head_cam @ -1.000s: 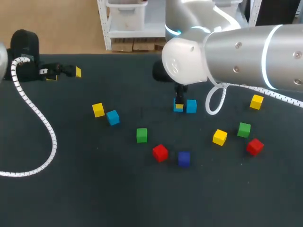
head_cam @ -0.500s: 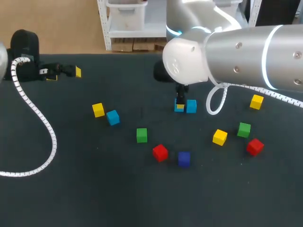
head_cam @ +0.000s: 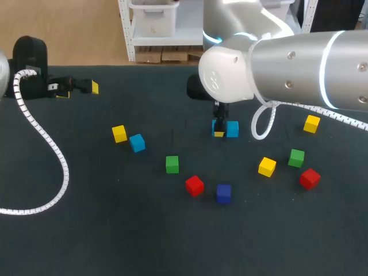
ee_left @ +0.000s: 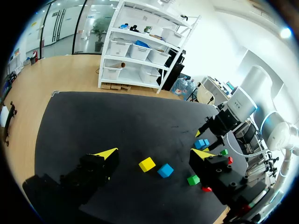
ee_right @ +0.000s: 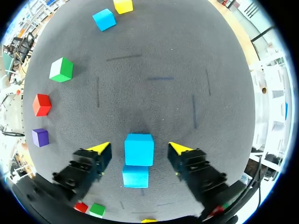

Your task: Place the blue cubes, place green cubes on the blue cubes, place the yellow cubes on the green cubes, then place the red cubes on the yellow cubes, and place purple cube on the red cubes.

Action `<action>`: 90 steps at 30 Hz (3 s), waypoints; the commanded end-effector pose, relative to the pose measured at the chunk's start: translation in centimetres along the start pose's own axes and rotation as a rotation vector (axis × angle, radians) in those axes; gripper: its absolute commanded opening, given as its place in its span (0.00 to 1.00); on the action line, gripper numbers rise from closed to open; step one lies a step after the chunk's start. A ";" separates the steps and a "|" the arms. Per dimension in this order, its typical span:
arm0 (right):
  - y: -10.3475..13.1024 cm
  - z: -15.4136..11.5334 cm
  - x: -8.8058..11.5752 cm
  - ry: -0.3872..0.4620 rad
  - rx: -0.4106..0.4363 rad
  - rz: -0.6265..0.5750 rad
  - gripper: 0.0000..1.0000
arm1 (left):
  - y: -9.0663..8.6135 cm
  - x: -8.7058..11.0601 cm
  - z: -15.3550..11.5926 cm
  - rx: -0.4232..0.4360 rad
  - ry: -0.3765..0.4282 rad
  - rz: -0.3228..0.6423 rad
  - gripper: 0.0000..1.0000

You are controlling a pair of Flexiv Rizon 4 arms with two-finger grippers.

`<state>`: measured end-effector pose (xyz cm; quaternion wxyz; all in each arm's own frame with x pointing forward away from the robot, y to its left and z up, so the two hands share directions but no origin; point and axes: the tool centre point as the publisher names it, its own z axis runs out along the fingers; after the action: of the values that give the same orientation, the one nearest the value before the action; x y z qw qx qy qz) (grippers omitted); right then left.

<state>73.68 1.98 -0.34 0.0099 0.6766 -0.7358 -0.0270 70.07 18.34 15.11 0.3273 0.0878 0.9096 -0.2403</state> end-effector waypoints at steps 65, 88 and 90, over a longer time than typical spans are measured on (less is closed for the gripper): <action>3.1 -17.4 20.6 -0.693 0.377 0.742 1.00 | 0.1 0.1 0.0 0.004 -0.004 0.001 1.00; 2.9 -17.5 20.7 -0.694 0.363 0.745 1.00 | 0.1 0.1 0.0 0.004 -0.004 0.001 1.00; 2.9 -17.5 20.7 -0.694 0.363 0.745 1.00 | 0.1 0.1 0.0 0.004 -0.004 0.001 1.00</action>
<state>70.13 -18.88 16.76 -0.3414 0.3128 -0.8785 -0.1180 70.07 18.34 15.11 0.3273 0.0878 0.9096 -0.2403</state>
